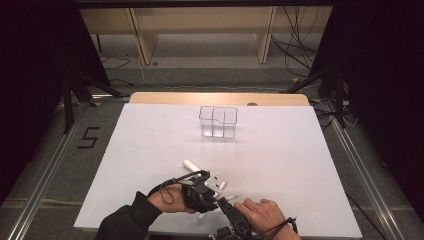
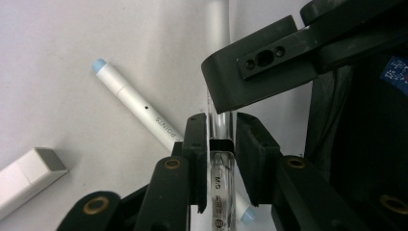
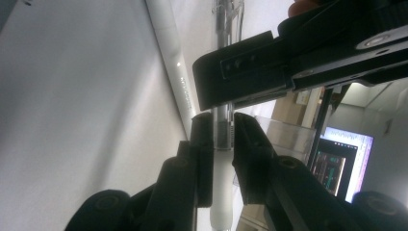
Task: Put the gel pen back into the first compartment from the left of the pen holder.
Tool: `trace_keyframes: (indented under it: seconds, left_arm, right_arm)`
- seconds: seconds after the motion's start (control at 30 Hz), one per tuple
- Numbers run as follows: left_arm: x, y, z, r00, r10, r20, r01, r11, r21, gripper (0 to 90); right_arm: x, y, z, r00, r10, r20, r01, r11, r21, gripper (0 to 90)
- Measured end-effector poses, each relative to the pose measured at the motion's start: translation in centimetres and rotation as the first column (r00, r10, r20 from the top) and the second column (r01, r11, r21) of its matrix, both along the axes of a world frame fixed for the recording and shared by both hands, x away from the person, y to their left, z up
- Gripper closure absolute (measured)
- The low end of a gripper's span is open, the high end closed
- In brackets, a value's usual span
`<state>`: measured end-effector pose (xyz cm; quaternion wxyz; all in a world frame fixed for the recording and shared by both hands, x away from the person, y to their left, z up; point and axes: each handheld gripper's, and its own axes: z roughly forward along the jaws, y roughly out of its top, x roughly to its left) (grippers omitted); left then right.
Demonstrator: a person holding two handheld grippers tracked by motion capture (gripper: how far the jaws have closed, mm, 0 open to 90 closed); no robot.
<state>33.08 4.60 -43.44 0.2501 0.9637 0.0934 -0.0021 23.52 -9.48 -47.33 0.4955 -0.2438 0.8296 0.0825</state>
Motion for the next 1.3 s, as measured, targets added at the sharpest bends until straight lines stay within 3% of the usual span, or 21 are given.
trace_keyframes:
  seconds: [0.33,0.37,0.4,0.43,0.57,0.67,0.8,0.9,1.07,1.2,1.3]
  left_arm:
    - [0.1,0.1,-0.1,0.9998,-0.016,-0.012,0.016,0.9997,0.019,78.1]
    - [0.1,0.1,-0.1,0.9998,-0.019,-0.01,0.019,0.9994,0.028,78.3]
    - [0.1,0.1,-0.1,0.9998,-0.018,-0.012,0.018,0.9993,0.031,78.3]
    - [0.1,0.2,0.0,0.9998,-0.014,-0.014,0.015,0.9994,0.032,78.4]
    - [0.5,0.7,0.1,0.9995,0.03,-0.009,-0.03,0.9993,0.021,78.6]
    - [1.0,1.1,0.3,0.9978,0.066,-0.005,-0.066,0.9978,0.013,78.7]
    - [1.7,1.8,0.6,0.993,0.118,0.008,-0.118,0.993,-0.01,78.7]
    - [2.2,2.4,0.8,0.9858,0.167,0.015,-0.167,0.9854,-0.032,78.7]
    - [3.1,3.4,1.2,0.968,0.25,0.019,-0.247,0.9644,-0.094,78.7]
    - [3.8,4.0,1.4,0.948,0.318,0.007,-0.313,0.9362,-0.16,78.7]
    - [4.5,4.7,1.7,0.9323,0.362,0.004,-0.354,0.9149,-0.194,78.7]
  right_arm:
    - [-0.1,0.0,-0.1,0.9999,0.015,-0.003,-0.016,1.0,-0.006,78.2]
    - [-0.1,0.0,-0.1,1.0,0.008,0.005,-0.008,1.0,0.0,67.2]
    - [-0.1,0.0,-0.1,1.0,0.008,0.005,-0.008,1.0,0.0,67.2]
    - [-0.1,-0.1,0.1,1.0,-0.007,0.005,0.007,1.0,0.013,62.0]
    - [-0.1,-0.5,0.5,0.9998,-0.022,0.001,0.022,0.999,0.046,56.9]
    - [-0.1,-1.1,0.9,0.9988,-0.048,0.013,0.046,0.992,0.119,50.8]
    - [0.3,-1.7,1.5,0.9943,-0.1,-0.035,0.105,0.973,0.205,46.5]
    - [0.6,-2.2,1.6,0.9934,-0.105,-0.045,0.113,0.959,0.259,45.2]
    - [1.1,-2.9,1.8,0.9748,-0.139,-0.175,0.196,0.907,0.374,43.7]
    - [1.6,-3.4,2.0,0.9566,-0.164,-0.241,0.255,0.872,0.417,40.8]
    - [2.0,-4.0,2.3,0.9336,-0.164,-0.318,0.306,0.828,0.469,39.1]
